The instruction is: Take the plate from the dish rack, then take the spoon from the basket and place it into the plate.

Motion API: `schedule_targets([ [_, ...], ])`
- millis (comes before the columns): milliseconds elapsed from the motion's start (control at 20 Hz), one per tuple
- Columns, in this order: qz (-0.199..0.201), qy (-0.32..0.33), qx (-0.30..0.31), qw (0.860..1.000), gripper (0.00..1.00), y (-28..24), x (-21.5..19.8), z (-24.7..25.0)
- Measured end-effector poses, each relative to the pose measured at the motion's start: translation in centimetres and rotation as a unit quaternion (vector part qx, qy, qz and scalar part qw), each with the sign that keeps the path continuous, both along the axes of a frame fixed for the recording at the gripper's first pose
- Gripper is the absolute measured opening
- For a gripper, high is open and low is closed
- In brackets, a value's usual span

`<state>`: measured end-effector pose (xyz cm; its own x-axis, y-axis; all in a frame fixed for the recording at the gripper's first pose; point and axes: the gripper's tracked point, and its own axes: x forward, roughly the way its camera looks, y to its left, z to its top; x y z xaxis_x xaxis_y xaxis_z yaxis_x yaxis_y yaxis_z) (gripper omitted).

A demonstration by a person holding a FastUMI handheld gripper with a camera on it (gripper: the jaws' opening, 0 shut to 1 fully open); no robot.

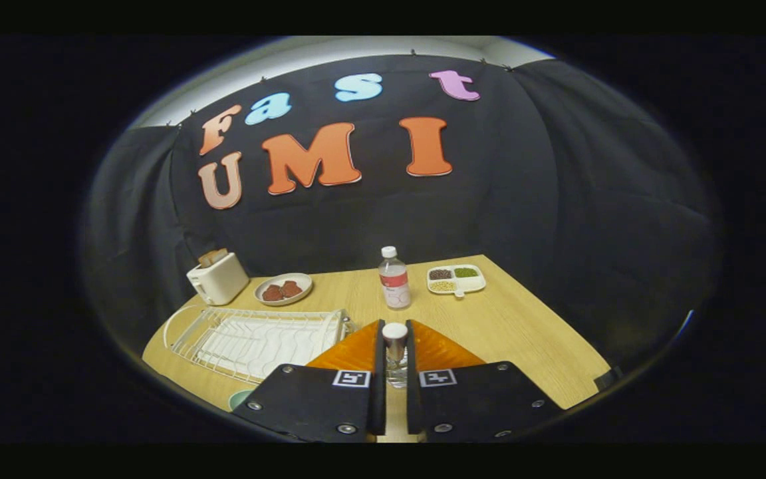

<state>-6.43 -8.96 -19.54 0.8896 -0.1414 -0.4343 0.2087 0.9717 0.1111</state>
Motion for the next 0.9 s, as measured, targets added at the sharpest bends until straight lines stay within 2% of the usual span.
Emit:
schedule_targets([
  [500,0.061,-0.015,0.017,0.998,0.12,3.2,-1.2,3.8],
  [900,0.134,0.001,0.054,0.990,0.12,7.8,-3.1,4.0],
])
